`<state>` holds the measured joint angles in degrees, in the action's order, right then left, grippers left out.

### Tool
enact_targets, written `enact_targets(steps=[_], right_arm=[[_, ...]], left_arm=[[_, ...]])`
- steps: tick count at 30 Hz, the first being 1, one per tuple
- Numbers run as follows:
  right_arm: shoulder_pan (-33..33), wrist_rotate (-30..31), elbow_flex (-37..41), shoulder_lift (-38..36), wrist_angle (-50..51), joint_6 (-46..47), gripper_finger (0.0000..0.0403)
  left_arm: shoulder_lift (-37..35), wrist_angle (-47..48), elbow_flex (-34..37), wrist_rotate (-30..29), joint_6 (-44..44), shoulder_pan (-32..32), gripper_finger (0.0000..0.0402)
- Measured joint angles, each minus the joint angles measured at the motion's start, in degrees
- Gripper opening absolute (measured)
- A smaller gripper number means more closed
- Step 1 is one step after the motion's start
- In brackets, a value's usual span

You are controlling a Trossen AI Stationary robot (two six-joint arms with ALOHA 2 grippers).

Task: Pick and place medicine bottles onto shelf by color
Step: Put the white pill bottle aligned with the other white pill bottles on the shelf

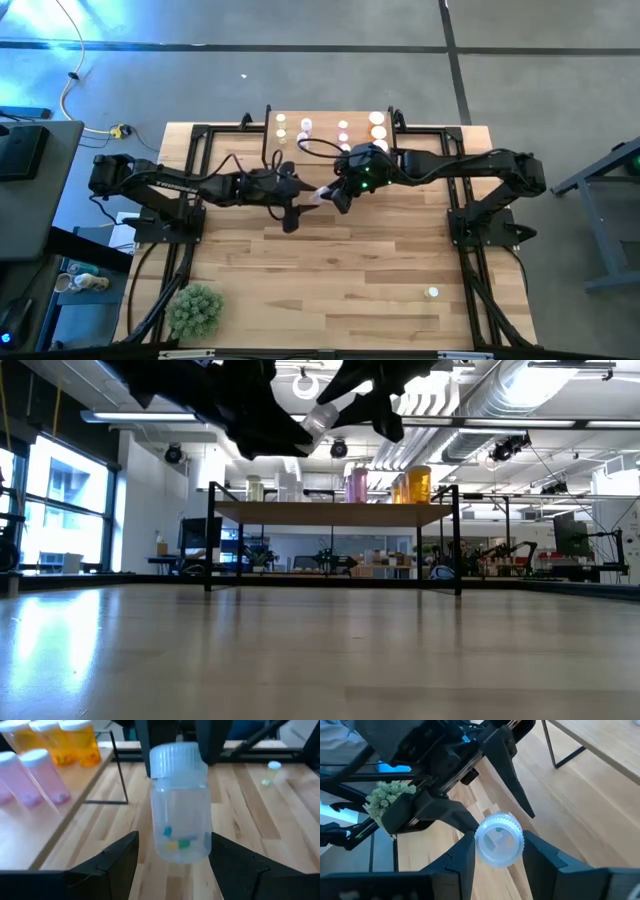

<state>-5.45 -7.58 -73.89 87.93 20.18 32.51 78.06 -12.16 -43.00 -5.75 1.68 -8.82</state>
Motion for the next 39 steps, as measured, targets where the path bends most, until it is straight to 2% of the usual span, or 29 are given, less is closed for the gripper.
enact_targets(steps=[6,11,21,26,34,39], right_arm=[[-0.02,-0.01,0.00,-0.12,-0.74,-0.51,0.0122],[-0.11,-0.01,0.00,-0.12,-1.98,-0.63,0.0122],[-0.15,0.19,0.00,-0.12,-1.96,-1.99,0.0124],[-0.15,0.16,0.00,-0.12,-2.03,-6.69,0.0147],[-0.67,0.23,0.00,-0.48,-5.30,-13.55,0.0204],[-2.75,0.34,-2.79,-0.55,-3.50,-15.39,0.0230]], left_arm=[[-0.04,-4.31,0.00,-0.05,-0.45,-0.13,0.0223],[-0.04,-4.21,-0.02,0.21,-1.58,-0.28,0.0216],[-0.04,-4.13,-0.02,0.54,-1.23,-0.28,0.0134],[-0.04,-3.90,-0.07,0.58,-0.89,-0.31,0.0139],[-0.07,-3.23,0.00,0.78,-1.68,-0.15,0.0144],[-0.10,-14.18,5.79,0.73,-3.81,-0.17,0.0142]])
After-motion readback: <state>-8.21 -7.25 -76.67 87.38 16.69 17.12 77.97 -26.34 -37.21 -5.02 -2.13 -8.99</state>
